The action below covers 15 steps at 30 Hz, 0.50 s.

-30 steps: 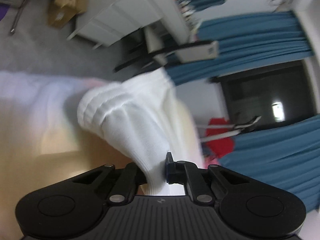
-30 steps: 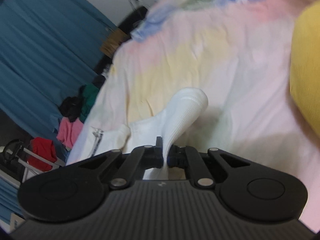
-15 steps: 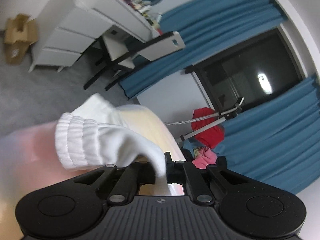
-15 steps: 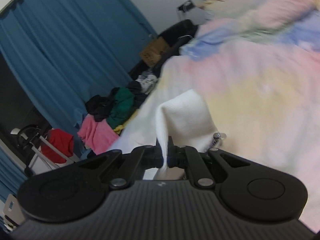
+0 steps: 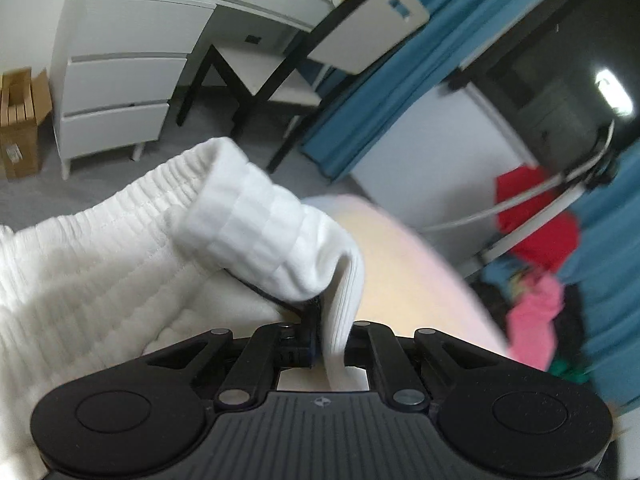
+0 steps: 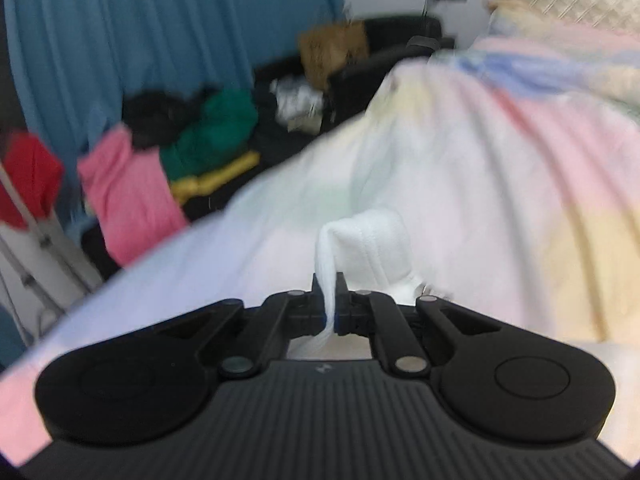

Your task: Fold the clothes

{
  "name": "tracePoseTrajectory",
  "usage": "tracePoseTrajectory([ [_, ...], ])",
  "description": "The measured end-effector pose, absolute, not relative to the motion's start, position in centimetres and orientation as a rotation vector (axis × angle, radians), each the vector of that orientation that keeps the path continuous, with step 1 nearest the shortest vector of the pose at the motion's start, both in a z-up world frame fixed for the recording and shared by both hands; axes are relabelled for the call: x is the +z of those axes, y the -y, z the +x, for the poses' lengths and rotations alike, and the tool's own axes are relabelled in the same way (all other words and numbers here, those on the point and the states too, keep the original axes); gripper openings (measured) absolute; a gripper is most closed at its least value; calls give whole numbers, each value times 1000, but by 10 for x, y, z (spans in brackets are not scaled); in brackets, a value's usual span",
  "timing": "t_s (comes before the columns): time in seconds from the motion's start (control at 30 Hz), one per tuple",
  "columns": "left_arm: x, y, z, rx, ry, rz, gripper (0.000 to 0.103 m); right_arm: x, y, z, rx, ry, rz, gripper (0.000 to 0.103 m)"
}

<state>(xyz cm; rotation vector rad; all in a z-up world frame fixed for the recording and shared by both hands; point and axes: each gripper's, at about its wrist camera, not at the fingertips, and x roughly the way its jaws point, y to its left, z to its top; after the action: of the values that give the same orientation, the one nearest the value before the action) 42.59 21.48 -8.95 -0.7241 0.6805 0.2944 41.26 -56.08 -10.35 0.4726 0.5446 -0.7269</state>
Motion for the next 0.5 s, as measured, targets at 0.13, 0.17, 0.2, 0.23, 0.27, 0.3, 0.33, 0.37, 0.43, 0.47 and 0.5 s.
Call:
tracePoseTrajectory([
  [0.13,-92,-207,420,287,-642,-642,15,-109,565,414,-638,-567,464,25],
  [0.17,-89,-204,414,277,-628,-623,25,-105,566,406,-610,-548,482,35],
  [0.2,-86,-202,408,271,-614,-607,35,-100,566,395,-591,-526,514,39],
  [0.23,-82,-201,400,271,-597,-601,40,-94,566,383,-572,-503,546,43],
  [0.27,-78,-200,390,265,-582,-604,48,-88,564,369,-555,-479,576,43],
  [0.3,-74,-199,378,249,-571,-616,54,-83,561,354,-538,-455,606,43],
  [0.33,-71,-199,364,233,-558,-634,55,-77,559,339,-522,-432,636,43],
  [0.37,-68,-198,350,219,-543,-653,58,-75,555,322,-511,-413,670,44],
  [0.43,-64,-198,314,205,-502,-702,61,-75,547,290,-482,-390,740,45],
  [0.47,-64,-198,296,203,-479,-730,66,-76,542,274,-464,-385,777,45],
  [0.5,-65,-198,276,214,-457,-764,72,-78,537,259,-445,-381,814,46],
])
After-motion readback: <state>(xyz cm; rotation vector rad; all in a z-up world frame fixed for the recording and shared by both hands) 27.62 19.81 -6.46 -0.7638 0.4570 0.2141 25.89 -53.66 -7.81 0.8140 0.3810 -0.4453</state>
